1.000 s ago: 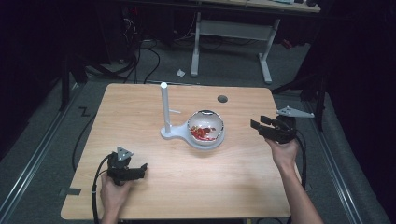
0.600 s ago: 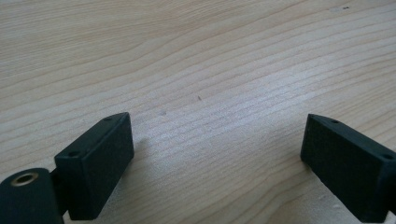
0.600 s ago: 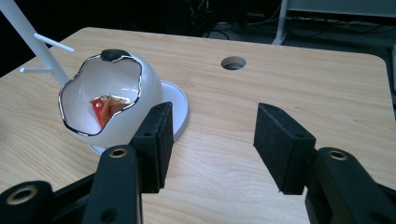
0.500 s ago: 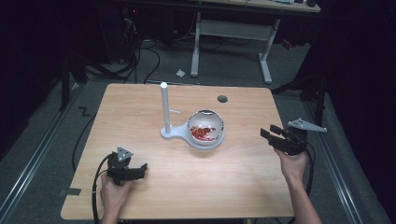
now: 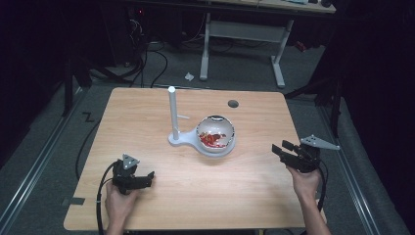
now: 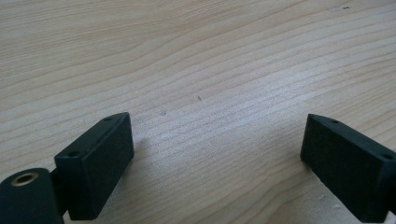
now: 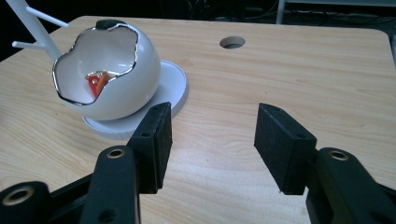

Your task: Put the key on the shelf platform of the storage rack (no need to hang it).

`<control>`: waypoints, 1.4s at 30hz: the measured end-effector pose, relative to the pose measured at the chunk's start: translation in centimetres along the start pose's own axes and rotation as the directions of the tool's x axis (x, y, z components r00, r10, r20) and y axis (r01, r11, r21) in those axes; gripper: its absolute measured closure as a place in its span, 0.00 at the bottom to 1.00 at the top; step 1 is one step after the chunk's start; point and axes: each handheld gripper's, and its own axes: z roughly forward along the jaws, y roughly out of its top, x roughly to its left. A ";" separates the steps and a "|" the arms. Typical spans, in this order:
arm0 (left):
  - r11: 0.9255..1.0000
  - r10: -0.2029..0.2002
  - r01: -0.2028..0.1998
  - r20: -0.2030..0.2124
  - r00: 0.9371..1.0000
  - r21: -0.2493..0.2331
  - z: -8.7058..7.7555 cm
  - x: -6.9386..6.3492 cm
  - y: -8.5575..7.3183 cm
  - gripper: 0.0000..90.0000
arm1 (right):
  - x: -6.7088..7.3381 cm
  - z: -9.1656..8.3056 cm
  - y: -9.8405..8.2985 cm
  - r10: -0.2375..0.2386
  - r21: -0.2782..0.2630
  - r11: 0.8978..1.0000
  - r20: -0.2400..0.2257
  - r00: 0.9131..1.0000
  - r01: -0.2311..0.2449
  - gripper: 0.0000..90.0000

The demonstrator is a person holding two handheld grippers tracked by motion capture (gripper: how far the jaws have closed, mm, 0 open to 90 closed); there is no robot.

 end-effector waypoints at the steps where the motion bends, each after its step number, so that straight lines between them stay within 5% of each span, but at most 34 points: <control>1: 1.000 0.000 0.000 0.000 1.000 0.000 0.0 0.0 0.0 0.11 | 0.0 0.1 -0.2 0.003 0.001 1.000 -0.003 1.000 -0.003 0.52; 16: 1.000 -0.002 0.002 0.000 1.000 -0.002 0.0 0.0 0.0 0.11 | 0.3 1.2 -3.1 0.029 0.044 0.999 -0.018 0.999 -0.029 0.52; 42: 1.000 -0.001 0.001 0.000 1.000 -0.001 0.0 0.0 0.0 0.11 | 1.3 3.4 -5.5 0.028 0.097 0.995 -0.011 1.000 -0.027 0.52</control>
